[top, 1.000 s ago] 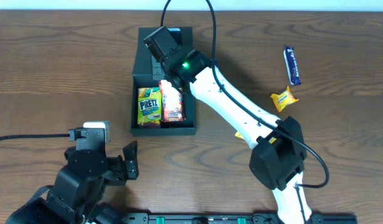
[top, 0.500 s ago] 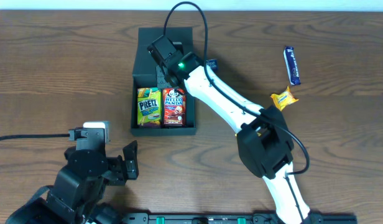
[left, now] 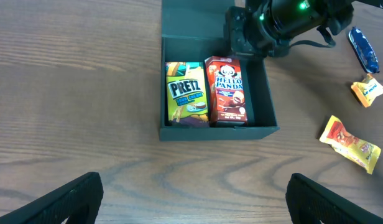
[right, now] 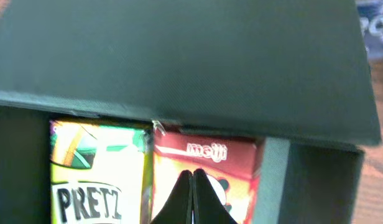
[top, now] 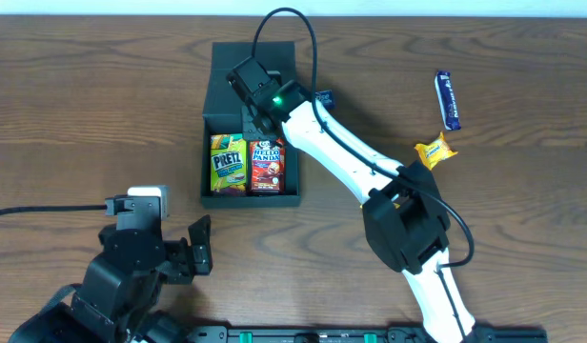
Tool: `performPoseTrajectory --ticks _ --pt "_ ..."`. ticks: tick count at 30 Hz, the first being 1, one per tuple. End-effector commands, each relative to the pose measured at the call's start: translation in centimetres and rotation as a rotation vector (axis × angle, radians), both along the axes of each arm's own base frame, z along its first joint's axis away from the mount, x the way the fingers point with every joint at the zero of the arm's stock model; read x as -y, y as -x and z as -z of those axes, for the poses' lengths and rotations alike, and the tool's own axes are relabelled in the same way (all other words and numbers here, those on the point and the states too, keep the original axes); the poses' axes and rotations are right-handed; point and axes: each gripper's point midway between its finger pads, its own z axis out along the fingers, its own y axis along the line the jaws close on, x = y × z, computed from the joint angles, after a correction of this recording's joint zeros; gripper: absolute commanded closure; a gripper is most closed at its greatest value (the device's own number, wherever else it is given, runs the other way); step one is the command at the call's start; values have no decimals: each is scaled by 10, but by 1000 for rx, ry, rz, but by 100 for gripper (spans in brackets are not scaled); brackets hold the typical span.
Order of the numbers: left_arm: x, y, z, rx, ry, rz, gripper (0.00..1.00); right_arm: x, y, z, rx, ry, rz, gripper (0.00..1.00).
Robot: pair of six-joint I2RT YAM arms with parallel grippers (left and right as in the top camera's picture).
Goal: Pack container
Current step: 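Lift the right gripper out and move it to the blue Dairy Milk bar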
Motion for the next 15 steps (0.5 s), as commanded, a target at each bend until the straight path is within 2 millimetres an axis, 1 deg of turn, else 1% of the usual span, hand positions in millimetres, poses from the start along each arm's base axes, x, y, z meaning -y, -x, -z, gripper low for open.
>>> performPoseTrajectory --ticks 1,4,8,10,12,15 --pt "-1 1 -2 2 11 -8 5 11 -2 -27 22 -15 17 99" --pt "-1 1 -2 2 11 -8 5 18 2 -40 22 -14 23 99" --pt "-1 1 -2 2 11 -8 5 30 -1 -60 45 -20 45 99" --pt "-1 1 -2 2 11 -8 5 45 -7 -78 92 -3 80 99" --pt "-1 1 -2 2 11 -8 5 60 -13 -91 129 22 106 99" --pt "-1 1 -2 2 11 -8 5 83 -19 -112 185 71 91 96"
